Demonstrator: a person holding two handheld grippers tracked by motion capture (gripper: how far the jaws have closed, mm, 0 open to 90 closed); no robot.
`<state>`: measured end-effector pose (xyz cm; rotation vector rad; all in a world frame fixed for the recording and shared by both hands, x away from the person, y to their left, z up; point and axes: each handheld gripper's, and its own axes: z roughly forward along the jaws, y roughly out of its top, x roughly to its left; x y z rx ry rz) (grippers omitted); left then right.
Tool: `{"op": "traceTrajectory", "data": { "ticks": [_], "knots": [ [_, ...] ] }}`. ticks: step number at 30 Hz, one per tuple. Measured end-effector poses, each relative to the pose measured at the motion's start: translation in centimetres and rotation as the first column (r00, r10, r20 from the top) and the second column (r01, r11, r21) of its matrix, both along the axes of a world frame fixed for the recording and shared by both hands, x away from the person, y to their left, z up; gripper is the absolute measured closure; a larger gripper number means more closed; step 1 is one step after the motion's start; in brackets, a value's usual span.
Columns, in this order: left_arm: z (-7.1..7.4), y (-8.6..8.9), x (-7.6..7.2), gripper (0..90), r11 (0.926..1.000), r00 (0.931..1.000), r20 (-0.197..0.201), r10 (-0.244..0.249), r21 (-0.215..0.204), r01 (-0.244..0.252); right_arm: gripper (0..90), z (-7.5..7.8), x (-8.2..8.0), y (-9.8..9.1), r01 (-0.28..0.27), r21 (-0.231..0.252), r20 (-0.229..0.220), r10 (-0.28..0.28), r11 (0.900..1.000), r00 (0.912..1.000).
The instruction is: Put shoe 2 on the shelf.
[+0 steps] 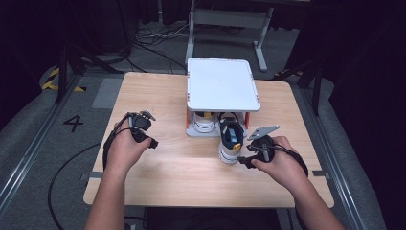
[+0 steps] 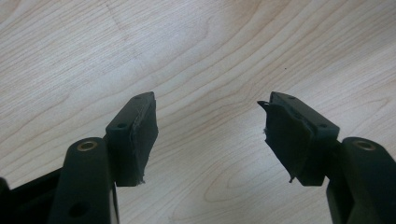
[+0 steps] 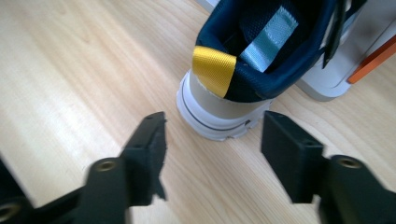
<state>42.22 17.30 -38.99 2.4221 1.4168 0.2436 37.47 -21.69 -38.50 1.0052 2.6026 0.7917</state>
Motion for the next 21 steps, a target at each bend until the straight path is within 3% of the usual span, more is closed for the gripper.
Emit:
{"op": "traceTrajectory", "data": {
  "ticks": [4,9,11,14,16,18,19,21],
  "knots": [
    [-0.1,0.2,-0.1,34.8,1.0000,1.0000,0.000,-0.004,0.002,0.004,33.7,-1.9,0.8,0.8,0.063,-0.019,-0.036,-0.064,0.9978,0.9973],
    [0.0,0.5,-0.4,34.7,1.0000,1.0000,-0.001,0.004,-0.002,-0.004,29.7,-3.9,1.5,1.8,0.085,-0.027,-0.063,-0.086,0.9960,0.9943],
    [0.0,0.8,-0.6,34.7,1.0000,1.0000,0.003,0.007,-0.006,-0.007,32.1,-4.2,1.8,2.0,0.097,-0.035,-0.056,-0.099,0.9946,0.9935],
    [0.0,1.2,-0.9,34.7,0.9997,0.9997,0.004,0.024,-0.006,-0.024,38.5,-3.7,2.5,1.6,0.101,-0.043,-0.018,-0.101,0.9940,0.9947],
    [0.0,1.4,-1.0,34.7,0.9995,0.9995,0.004,0.031,-0.008,-0.031,40.9,-3.0,2.8,1.3,0.120,0.010,-0.008,-0.120,0.9927,0.9927],
    [-0.1,1.5,-1.2,34.7,0.9992,0.9992,0.002,0.040,-0.006,-0.040,45.3,-2.3,3.3,1.0,0.152,0.059,0.039,-0.155,0.9866,0.9872],
    [-0.1,1.6,-1.3,34.7,0.9993,0.9993,0.001,0.038,-0.006,-0.038,44.7,-2.0,3.6,1.0,0.155,0.064,0.054,-0.159,0.9858,0.9859],
    [-0.1,1.7,-1.5,34.7,0.9990,0.9990,-0.001,0.044,-0.006,-0.044,42.7,-2.0,4.7,1.0,0.152,0.069,0.041,-0.155,0.9860,0.9871]
  ]
}}
